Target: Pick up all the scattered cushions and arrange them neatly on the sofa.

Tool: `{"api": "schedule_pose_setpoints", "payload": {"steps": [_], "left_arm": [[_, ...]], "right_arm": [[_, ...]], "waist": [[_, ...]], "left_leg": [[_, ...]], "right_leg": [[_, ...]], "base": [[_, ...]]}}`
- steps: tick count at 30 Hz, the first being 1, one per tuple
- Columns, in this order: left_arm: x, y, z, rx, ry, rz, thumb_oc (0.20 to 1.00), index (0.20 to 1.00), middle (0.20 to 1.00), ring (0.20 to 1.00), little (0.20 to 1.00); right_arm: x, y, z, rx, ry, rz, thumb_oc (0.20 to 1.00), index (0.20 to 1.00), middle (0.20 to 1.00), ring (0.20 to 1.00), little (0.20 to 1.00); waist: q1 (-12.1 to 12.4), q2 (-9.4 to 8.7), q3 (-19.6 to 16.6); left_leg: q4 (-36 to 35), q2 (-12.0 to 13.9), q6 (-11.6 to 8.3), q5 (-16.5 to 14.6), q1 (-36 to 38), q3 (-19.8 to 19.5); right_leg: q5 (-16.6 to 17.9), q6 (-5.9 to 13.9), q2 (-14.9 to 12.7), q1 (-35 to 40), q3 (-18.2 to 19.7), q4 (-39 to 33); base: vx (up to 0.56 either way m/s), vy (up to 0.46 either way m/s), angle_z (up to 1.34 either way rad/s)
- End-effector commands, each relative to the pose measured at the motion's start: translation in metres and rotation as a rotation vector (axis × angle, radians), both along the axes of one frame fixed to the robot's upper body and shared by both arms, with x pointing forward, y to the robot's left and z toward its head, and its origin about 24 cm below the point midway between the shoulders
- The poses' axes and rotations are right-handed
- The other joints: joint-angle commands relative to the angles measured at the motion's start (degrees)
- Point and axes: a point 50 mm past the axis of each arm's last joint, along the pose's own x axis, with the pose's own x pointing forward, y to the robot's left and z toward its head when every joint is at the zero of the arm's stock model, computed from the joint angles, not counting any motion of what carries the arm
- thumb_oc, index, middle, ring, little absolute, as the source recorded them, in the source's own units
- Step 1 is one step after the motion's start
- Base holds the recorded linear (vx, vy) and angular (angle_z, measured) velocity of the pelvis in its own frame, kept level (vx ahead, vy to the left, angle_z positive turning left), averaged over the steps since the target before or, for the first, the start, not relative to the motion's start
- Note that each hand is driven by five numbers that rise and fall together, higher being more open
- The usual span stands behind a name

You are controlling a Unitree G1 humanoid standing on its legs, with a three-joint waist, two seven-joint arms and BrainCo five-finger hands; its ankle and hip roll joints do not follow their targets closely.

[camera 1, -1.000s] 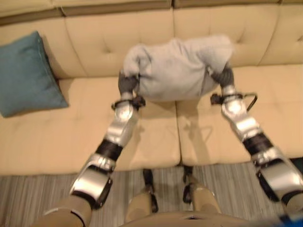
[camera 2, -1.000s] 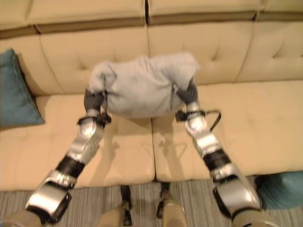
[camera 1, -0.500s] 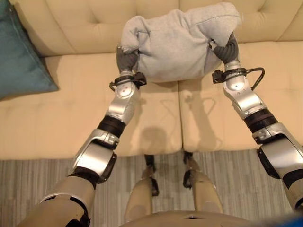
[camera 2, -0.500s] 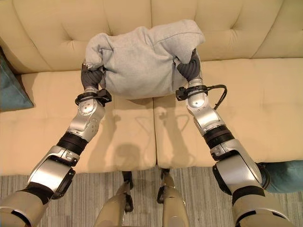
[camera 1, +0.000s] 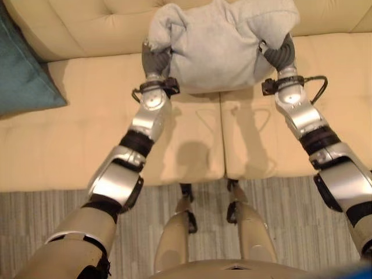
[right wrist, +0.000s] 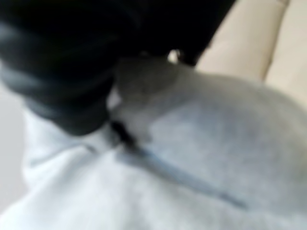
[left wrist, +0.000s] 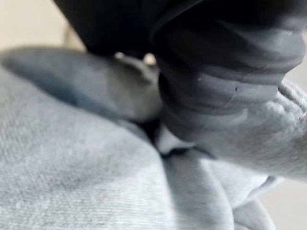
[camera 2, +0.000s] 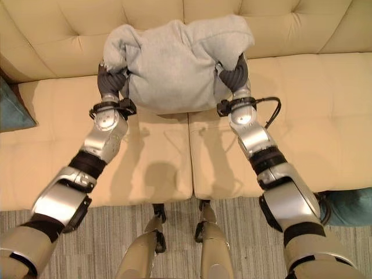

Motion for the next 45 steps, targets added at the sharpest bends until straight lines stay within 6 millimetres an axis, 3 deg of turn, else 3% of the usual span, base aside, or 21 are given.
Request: {"api": "schedule_pose_setpoints", "payload": {"steps": [1,7,10,11,15,16,17,18,22,23,24,25,29,34,35,37,38,39,40,42,45], "left_arm": [[-0.007,-0.022,0.064,0.145,-0.203,-0.027,1.000,1.000,1.000,1.000,1.000],[-0.008,0.009,0.089,0.182,-0.236,0.090,1.000,1.000,1.000,1.000,1.000],[-0.009,0.028,0.097,0.204,-0.242,0.149,1.000,1.000,1.000,1.000,1.000],[-0.009,0.028,0.097,0.204,-0.243,0.149,1.000,1.000,1.000,1.000,1.000],[-0.011,0.057,0.102,0.234,-0.231,0.234,1.000,1.000,1.000,1.000,1.000],[-0.011,0.057,0.103,0.234,-0.231,0.234,1.000,1.000,1.000,1.000,1.000],[-0.014,0.069,0.104,0.241,-0.227,0.266,1.000,1.000,1.000,1.000,1.000],[-0.014,0.069,0.104,0.241,-0.227,0.265,1.000,1.000,1.000,1.000,1.000],[-0.017,0.098,0.097,0.221,-0.195,0.322,1.000,1.000,1.000,1.000,1.000],[-0.020,0.114,0.089,0.210,-0.173,0.344,1.000,1.000,1.000,1.000,1.000],[-0.020,0.114,0.088,0.210,-0.172,0.344,1.000,1.000,1.000,1.000,1.000],[-0.023,0.125,0.076,0.205,-0.151,0.348,1.000,1.000,1.000,1.000,1.000],[-0.030,0.138,0.046,0.240,-0.103,0.345,1.000,1.000,1.000,1.000,1.000],[-0.054,0.151,-0.033,0.241,0.023,0.272,1.000,1.000,1.000,1.000,1.000],[-0.067,0.154,-0.074,0.224,0.120,0.236,1.000,1.000,1.000,1.000,1.000],[-0.087,0.159,-0.105,0.184,0.183,0.201,1.000,1.000,1.000,1.000,1.000],[-0.106,0.155,-0.160,0.081,0.342,0.160,1.000,1.000,1.000,1.000,1.000],[-0.116,0.155,-0.177,0.062,0.395,0.154,1.000,1.000,1.000,1.000,1.000],[-0.136,0.156,-0.216,0.031,0.528,0.160,1.000,1.000,1.000,1.000,1.000],[-0.168,0.152,-0.267,-0.028,0.724,0.169,1.000,1.000,1.000,1.000,1.000],[-0.209,0.135,-0.323,-0.063,0.979,0.165,1.000,1.000,1.000,1.000,1.000]], "right_arm": [[-0.012,0.053,0.066,-0.126,-0.239,0.109,1.000,1.000,1.000,1.000,1.000],[-0.008,0.035,0.090,-0.171,-0.267,-0.035,1.000,1.000,1.000,1.000,1.000],[-0.004,0.002,0.101,-0.209,-0.252,-0.181,1.000,1.000,1.000,1.000,1.000],[-0.004,0.002,0.102,-0.209,-0.253,-0.181,1.000,1.000,1.000,1.000,1.000],[-0.008,-0.046,0.114,-0.240,-0.252,-0.380,1.000,1.000,1.000,1.000,1.000],[-0.009,-0.046,0.114,-0.240,-0.253,-0.380,1.000,1.000,1.000,1.000,1.000],[-0.013,-0.064,0.118,-0.248,-0.256,-0.448,1.000,1.000,1.000,1.000,1.000],[-0.013,-0.064,0.118,-0.248,-0.256,-0.448,1.000,1.000,1.000,1.000,1.000],[-0.020,-0.096,0.119,-0.188,-0.238,-0.524,1.000,1.000,1.000,1.000,1.000],[-0.024,-0.110,0.117,-0.174,-0.229,-0.539,1.000,1.000,1.000,1.000,1.000],[-0.024,-0.110,0.117,-0.174,-0.228,-0.538,1.000,1.000,1.000,1.000,1.000],[-0.028,-0.125,0.111,-0.173,-0.205,-0.553,1.000,1.000,1.000,1.000,1.000],[-0.035,-0.143,0.094,-0.194,-0.174,-0.549,1.000,1.000,1.000,1.000,1.000],[-0.053,-0.168,0.030,-0.203,-0.074,-0.478,1.000,1.000,1.000,1.000,1.000],[-0.063,-0.181,-0.010,-0.204,0.026,-0.460,1.000,1.000,1.000,1.000,1.000],[-0.077,-0.189,-0.053,-0.220,0.148,-0.427,1.000,1.000,1.000,1.000,1.000],[-0.093,-0.188,-0.100,-0.209,0.276,-0.374,1.000,1.000,1.000,1.000,1.000],[-0.103,-0.194,-0.117,-0.202,0.331,-0.392,1.000,1.000,1.000,1.000,1.000],[-0.121,-0.196,-0.157,-0.185,0.461,-0.376,1.000,1.000,1.000,1.000,1.000],[-0.151,-0.196,-0.216,-0.179,0.676,-0.380,1.000,1.000,1.000,1.000,1.000],[-0.181,-0.176,-0.279,-0.127,0.901,-0.349,1.000,1.000,1.000,1.000,1.000]], "waist": [[1.1,0.10,-0.3],[1.6,-0.06,-1.0],[1.9,0.12,-1.6],[1.8,0.17,-1.5],[2.2,0.29,-2.4],[2.2,0.31,-2.4],[2.2,0.24,-2.8],[2.2,0.25,-2.8],[2.2,-0.05,-3.3],[2.2,-0.29,-3.4],[2.2,-0.27,-3.5],[2.2,-0.56,-3.5],[2.1,-0.74,-3.6],[1.6,-1.28,-3.7],[1.3,-1.64,-3.8],[1.1,-2.04,-3.9],[0.8,-2.41,-4.1],[0.7,-2.52,-4.4],[0.4,-2.69,-4.9],[0.0,-2.80,-6.1],[-0.4,-2.88,-7.9]], "left_leg": [[0.2,0.3,-4.41,0.7,0.4,-0.1],[0.2,0.4,-4.70,1.0,-1.2,-1.2],[0.2,0.2,-5.23,1.3,-1.8,-1.7],[0.2,0.3,-5.24,1.3,-1.8,-1.8],[0.2,0.1,-5.50,1.2,-2.0,-2.2],[0.2,0.1,-5.50,1.2,-2.0,-2.2],[0.2,0.0,-5.49,1.1,-1.7,-2.3],[0.2,0.0,-5.49,1.1,-1.7,-2.3],[0.2,-0.1,-5.58,0.9,-1.0,-2.4],[0.2,-0.1,-5.54,0.7,-0.5,-2.2],[0.2,-0.1,-5.54,0.7,-0.5,-2.2],[0.2,-0.2,-5.54,0.6,0.1,-2.2],[0.2,-0.2,-5.51,0.3,1.4,-1.9],[0.2,-0.6,-5.19,-1.0,5.7,-1.1],[0.2,-0.8,-4.92,-1.8,8.3,-0.8],[0.2,-0.8,-4.74,-2.4,11.1,-0.4],[0.2,-0.9,-4.52,-2.8,14.1,-0.1],[0.2,-1.0,-4.43,-2.8,15.0,-0.1],[0.2,-0.9,-4.39,-3.3,17.6,0.2],[0.2,-1.0,-4.31,-3.4,20.4,0.7],[0.2,-1.0,-4.09,-3.6,23.1,1.1]], "right_leg": [[-5.3,7.72,-1.1,-1.6,1.9,7.7],[-4.8,7.88,-0.7,-2.7,1.7,6.9],[-4.6,7.96,-0.8,-2.9,1.2,6.7],[-4.6,7.96,-0.8,-2.9,1.1,6.7],[-4.6,8.10,-1.0,-2.6,0.5,6.6],[-4.6,8.10,-1.0,-2.6,0.5,6.6],[-4.5,8.15,-1.1,-2.4,0.4,6.5],[-4.4,8.15,-1.1,-2.3,0.4,6.4],[-4.1,8.22,-0.9,-1.3,0.4,5.5],[-4.1,8.23,-0.9,-0.7,0.4,5.2],[-4.0,8.24,-0.9,-0.6,0.4,5.2],[-3.9,8.24,-0.9,0.2,0.4,4.8],[-4.1,8.15,-0.8,1.6,0.4,4.6],[-4.5,7.96,-0.6,6.2,0.4,4.1],[-4.8,8.02,-0.6,9.0,0.4,3.7],[-5.3,7.98,-0.7,11.8,0.3,3.4],[-6.1,7.85,-0.7,14.9,0.1,3.3],[-6.4,7.81,-0.8,15.9,0.0,3.2],[-7.3,7.79,-0.8,18.3,0.1,3.2],[-8.0,7.71,-0.4,21.1,-0.1,3.1],[-8.4,7.68,0.0,24.1,-0.4,2.4]], "base": [[0.01,-0.031,0.00],[0.00,-0.002,0.01],[0.02,-0.006,0.09],[0.03,-0.003,0.04],[0.03,0.005,0.04],[0.03,0.010,0.11],[0.02,0.004,0.16],[0.03,0.007,0.17],[0.02,0.008,0.10],[0.01,0.015,0.05],[0.01,0.008,0.04],[0.00,0.000,0.00],[0.00,0.000,0.00],[0.03,0.015,0.05],[0.11,0.037,0.05],[0.13,0.007,-0.07],[0.11,-0.015,-0.24],[0.16,-0.011,-0.20],[0.12,-0.004,-0.12],[0.10,-0.022,-0.03],[0.03,-0.032,-0.03]]}}
